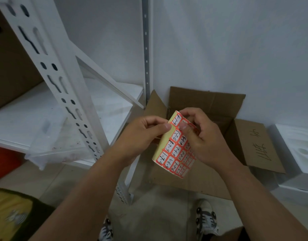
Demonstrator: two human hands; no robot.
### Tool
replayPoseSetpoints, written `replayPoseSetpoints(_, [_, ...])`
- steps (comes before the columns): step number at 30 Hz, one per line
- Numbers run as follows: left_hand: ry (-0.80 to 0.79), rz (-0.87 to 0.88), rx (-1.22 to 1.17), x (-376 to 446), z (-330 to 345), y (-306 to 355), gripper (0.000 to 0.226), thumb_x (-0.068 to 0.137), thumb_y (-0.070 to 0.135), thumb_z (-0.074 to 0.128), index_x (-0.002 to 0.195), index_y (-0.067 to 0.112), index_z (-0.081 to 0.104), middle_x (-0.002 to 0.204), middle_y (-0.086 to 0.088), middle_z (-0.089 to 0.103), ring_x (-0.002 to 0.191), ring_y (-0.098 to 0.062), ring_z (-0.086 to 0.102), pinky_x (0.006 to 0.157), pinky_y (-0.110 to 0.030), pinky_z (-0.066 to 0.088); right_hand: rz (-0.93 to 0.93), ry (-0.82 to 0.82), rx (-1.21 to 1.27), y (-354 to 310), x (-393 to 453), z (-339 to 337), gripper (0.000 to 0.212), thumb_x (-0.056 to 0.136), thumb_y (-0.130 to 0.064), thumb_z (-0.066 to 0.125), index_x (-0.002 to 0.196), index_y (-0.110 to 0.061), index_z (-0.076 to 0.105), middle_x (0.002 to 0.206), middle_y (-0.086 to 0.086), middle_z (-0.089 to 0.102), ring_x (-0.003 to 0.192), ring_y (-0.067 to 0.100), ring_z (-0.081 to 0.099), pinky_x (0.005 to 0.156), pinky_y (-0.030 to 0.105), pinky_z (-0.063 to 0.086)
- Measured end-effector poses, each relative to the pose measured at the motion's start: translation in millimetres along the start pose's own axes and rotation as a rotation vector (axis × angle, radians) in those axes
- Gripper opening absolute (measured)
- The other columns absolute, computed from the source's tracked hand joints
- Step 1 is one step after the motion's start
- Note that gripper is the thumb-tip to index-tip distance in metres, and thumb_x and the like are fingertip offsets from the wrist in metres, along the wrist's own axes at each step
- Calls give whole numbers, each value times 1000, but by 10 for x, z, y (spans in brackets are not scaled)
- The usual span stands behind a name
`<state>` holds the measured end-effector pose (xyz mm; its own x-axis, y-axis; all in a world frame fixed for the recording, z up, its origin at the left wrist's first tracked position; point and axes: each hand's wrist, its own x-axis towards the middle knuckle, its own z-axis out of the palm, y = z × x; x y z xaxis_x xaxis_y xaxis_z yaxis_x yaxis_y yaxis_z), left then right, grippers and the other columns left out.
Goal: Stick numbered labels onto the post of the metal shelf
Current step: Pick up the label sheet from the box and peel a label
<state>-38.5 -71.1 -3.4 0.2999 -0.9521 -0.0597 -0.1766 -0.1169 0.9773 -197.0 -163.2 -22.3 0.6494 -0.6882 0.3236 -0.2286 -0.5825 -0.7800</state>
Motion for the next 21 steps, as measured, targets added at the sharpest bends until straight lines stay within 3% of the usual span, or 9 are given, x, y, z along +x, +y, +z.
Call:
replayPoseSetpoints(3, [33, 7, -8, 3, 4, 9, 17, 96, 23, 56, 94, 14, 71, 87, -1, 75, 84, -22, 72, 88, -42, 57, -19, 50, -72, 8, 2, 35, 23, 94, -44, 46, 116, -44, 43, 110, -14, 61, 100, 12, 61, 87, 44, 54])
replayPoseSetpoints(5, [42, 9, -18, 0, 4, 18, 18, 96, 22, 56, 94, 13, 72, 87, -2, 75, 85, -24, 72, 88, -45, 57, -27, 86, -76, -6, 5, 51, 26, 91, -46, 46, 117, -44, 42, 111, -16, 59, 102, 12, 61, 88, 46, 53])
replayPoseSetpoints(12, [40, 2, -53, -15, 21, 29, 20, 96, 22, 55, 92, 13, 72, 87, -4, 75, 84, -24, 72, 85, -40, 59, -115, 219, -148, -22, 1, 74, 22, 91, -39, 52, 111, -31, 52, 109, -15, 54, 94, 5, 59, 85, 30, 53])
replayPoseSetpoints(16, [14, 7, -32, -22, 28, 33, 23, 96, 24, 54, 86, 15, 71, 80, 0, 75, 78, -20, 72, 78, -31, 59, -220, 229, -265, 9, -17, 82, 30, 91, -36, 54, 111, -16, 62, 109, -4, 61, 89, -2, 54, 82, 11, 40])
replayPoseSetpoints(21, [-17, 13, -54, -21, 26, 31, 24, 96, 22, 54, 82, 14, 70, 79, -3, 74, 77, -23, 72, 80, -35, 58, -309, 272, -357, -35, -29, 68, 35, 90, -35, 52, 107, -9, 67, 105, 6, 70, 93, 6, 54, 84, 11, 36])
